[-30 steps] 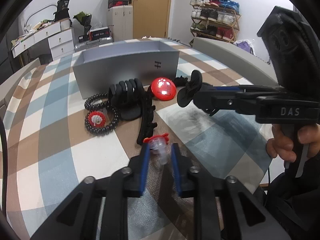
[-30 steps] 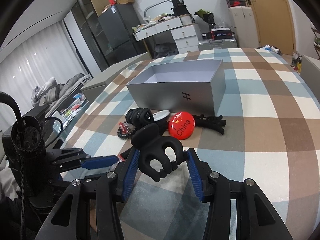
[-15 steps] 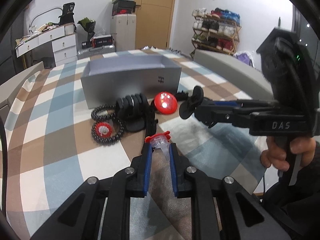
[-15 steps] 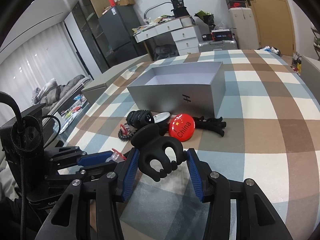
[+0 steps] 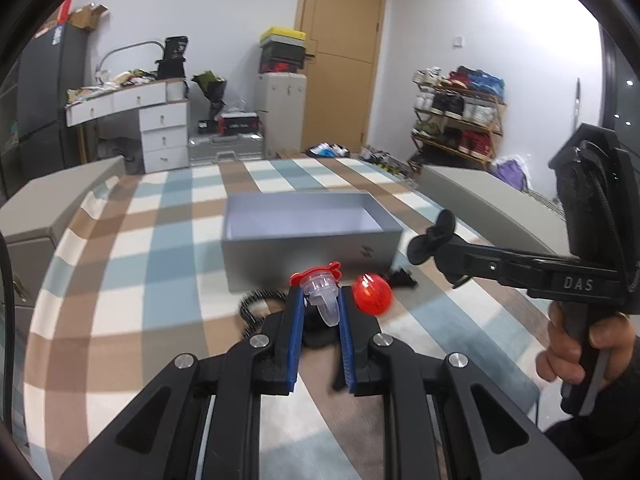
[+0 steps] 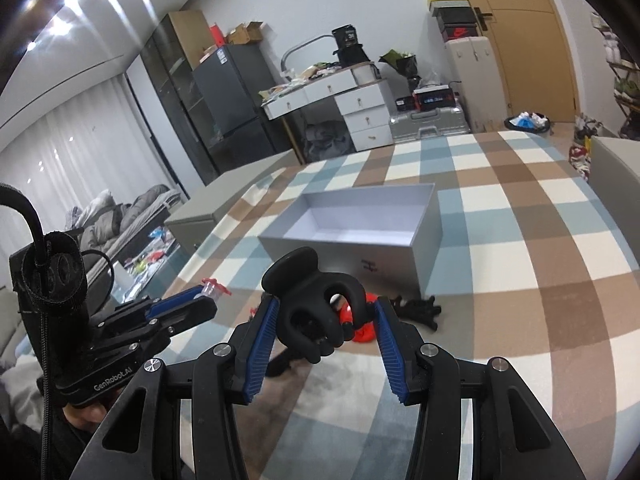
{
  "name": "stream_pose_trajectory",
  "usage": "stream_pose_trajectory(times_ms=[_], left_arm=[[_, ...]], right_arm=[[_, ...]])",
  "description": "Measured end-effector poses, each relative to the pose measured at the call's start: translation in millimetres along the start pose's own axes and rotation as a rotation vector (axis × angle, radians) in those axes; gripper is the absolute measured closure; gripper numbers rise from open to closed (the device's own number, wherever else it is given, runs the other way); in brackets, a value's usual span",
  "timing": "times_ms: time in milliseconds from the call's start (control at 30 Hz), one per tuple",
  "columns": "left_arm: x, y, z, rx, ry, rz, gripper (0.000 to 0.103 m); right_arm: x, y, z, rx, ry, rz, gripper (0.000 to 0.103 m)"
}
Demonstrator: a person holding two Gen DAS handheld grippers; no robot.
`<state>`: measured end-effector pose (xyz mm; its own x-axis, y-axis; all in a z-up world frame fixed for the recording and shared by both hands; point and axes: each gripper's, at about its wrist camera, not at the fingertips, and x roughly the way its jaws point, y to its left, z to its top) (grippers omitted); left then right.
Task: Organize jewelry
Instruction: 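Carry both held items into the grey box and open both grippers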
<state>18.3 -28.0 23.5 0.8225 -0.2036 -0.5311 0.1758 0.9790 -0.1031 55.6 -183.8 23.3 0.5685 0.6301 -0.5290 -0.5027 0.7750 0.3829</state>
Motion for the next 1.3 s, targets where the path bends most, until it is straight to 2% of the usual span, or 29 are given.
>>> stream_pose_trajectory(times_ms=[267,500,767,1033,1300], left_arm=[[12.9,10.6,13.8,-0.003,-0.048,0.035,0.091],[27.9,19.6,26.9,-0.027,-0.047,0.061,0.091],[48.1,22.4,36.3,-0.035,-0.021,0.089,0.091],[72.2,23.3,40.9,-0.032,0.018,0.111,0.091],[78.2,18.2,36.7,-0.019,0.089,0.107,0.091]], right_arm=[[16.6,-3.3,35.6,0.043,-0.02,-0.004,0.056],[33.3,-10.4,58.9,0.09,-0.032,0.017,0.056],[56.2,-25.1,52.9,0.138,0.025,0.031,0.056],[63.5,-39.8,51.7,0.197,0.025,0.025,0.056],[67.0,-43.2,54.1,0.196,0.034,0.022,0.056]])
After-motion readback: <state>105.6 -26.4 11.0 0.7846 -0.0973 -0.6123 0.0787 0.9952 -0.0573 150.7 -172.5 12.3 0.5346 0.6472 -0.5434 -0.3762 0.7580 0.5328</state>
